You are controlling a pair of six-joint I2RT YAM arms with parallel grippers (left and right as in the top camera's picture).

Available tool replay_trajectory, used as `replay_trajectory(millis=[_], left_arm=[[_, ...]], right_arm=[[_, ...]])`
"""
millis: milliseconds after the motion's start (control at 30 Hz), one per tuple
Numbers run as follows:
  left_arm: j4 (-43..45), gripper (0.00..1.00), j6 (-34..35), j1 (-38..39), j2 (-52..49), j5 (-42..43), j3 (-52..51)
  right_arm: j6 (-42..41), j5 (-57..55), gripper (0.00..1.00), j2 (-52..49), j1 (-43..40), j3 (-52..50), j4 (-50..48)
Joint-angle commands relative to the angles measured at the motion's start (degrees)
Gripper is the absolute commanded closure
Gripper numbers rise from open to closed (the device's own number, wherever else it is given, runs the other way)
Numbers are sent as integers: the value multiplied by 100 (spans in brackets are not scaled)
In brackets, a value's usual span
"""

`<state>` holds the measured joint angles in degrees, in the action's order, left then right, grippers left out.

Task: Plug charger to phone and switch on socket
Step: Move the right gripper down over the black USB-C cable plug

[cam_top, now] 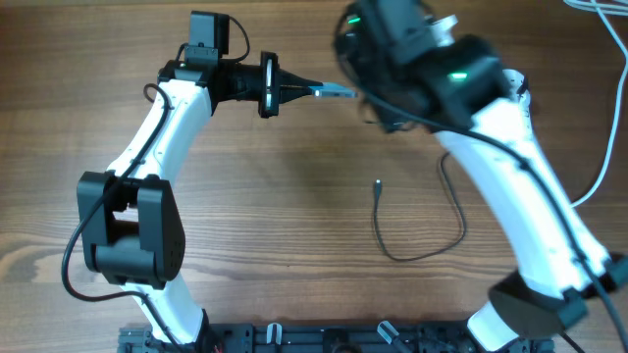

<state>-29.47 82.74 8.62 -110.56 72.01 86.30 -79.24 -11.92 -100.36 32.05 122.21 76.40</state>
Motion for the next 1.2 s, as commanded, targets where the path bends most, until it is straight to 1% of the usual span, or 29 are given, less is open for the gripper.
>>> replay_trajectory(millis=[0,133,167,200,233,333,467,600,667,700,767,833,900,967,1000,1167], left_arm=[[11,96,-2041,22,170,-573,-4],[-39,96,-3414,22,170,-584,-4],[-79,96,-3628,22,170,-623,-4],[-170,96,-3803,22,170,-791,-4],[-262,96,-3965,22,170,-997,-4],[-723,96,-4452,22,170,-1705,-4],[-1331,96,-4981,22,170,-2330,-4],[-1414,96,-5042,11,170,-2483,-4],[-1440,96,-5042,11,170,-2590,-4],[-1480,96,-5040,11,170,-2658,-4],[-1521,96,-5042,11,170,-2780,-4],[-1519,96,-5042,11,170,-2822,-4],[-1515,96,-5040,11,170,-2846,-4],[-1515,96,-5040,11,170,-2846,-4],[-1515,96,-5040,13,170,-2846,-4],[-1519,96,-5040,13,170,-2844,-4]], right_arm=[[2656,-96,0,391,-369,13,544],[3829,-181,0,245,-533,11,1515],[4103,-72,0,190,-533,-20,1578],[4671,387,0,166,-533,-162,1519],[4798,636,0,155,-531,-319,1434],[4771,721,0,155,-544,-866,1193],[4822,804,0,155,-546,-1753,695],[5128,1451,0,155,-546,-2813,-188],[5119,1622,1,155,-546,-3338,-592],[5119,1650,3,155,-551,-3563,-745],[5119,1650,21,153,-592,-4068,-1071],[5119,1650,28,149,-640,-4382,-1204],[5018,1711,43,149,-654,-4719,-1342],[4994,1893,50,144,-651,-5023,-1624],[4863,1954,55,140,-651,-5200,-1818],[4444,1862,62,133,-651,-5755,-2481]])
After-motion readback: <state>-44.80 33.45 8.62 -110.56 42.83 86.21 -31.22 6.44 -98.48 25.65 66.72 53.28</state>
